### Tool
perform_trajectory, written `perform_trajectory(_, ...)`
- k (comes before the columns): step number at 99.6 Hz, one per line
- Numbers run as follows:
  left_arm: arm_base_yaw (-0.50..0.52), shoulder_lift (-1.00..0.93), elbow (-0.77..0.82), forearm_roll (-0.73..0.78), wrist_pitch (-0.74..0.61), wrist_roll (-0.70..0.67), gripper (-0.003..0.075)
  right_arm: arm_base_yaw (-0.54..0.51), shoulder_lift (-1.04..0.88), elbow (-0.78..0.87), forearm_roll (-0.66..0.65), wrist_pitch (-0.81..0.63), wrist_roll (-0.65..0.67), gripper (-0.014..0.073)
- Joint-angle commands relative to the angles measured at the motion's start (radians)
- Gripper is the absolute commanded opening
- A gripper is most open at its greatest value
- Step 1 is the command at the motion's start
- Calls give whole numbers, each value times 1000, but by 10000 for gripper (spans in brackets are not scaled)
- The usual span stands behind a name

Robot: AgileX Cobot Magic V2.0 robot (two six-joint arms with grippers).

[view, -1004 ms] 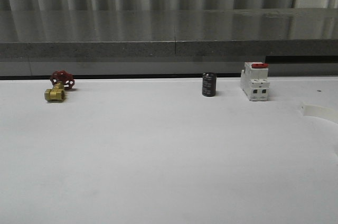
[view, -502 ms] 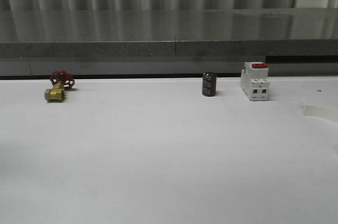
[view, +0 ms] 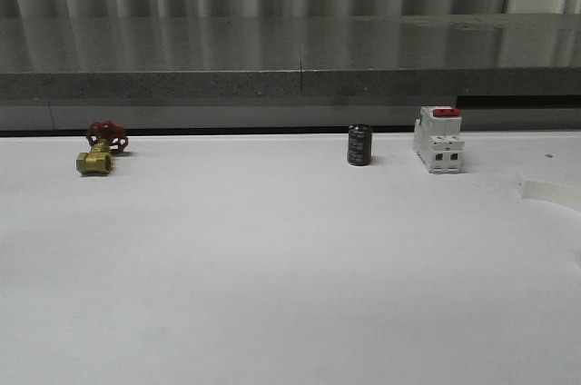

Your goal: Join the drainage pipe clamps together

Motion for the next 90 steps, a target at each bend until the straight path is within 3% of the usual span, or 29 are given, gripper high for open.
perform_trajectory(1, 1, 0, -51, -11, -55, 2, 618, -3, -20, -18, -7, -84, -3, -69)
perform_trajectory(36, 1, 131, -174, -1, -51, 4, 618, -3, -20, -18, -7, -84, -3, -69)
perform_trajectory(90, 5, 224, -176, 23, -74, 15, 618, -3, -20, -18, -7, -84, -3, -69)
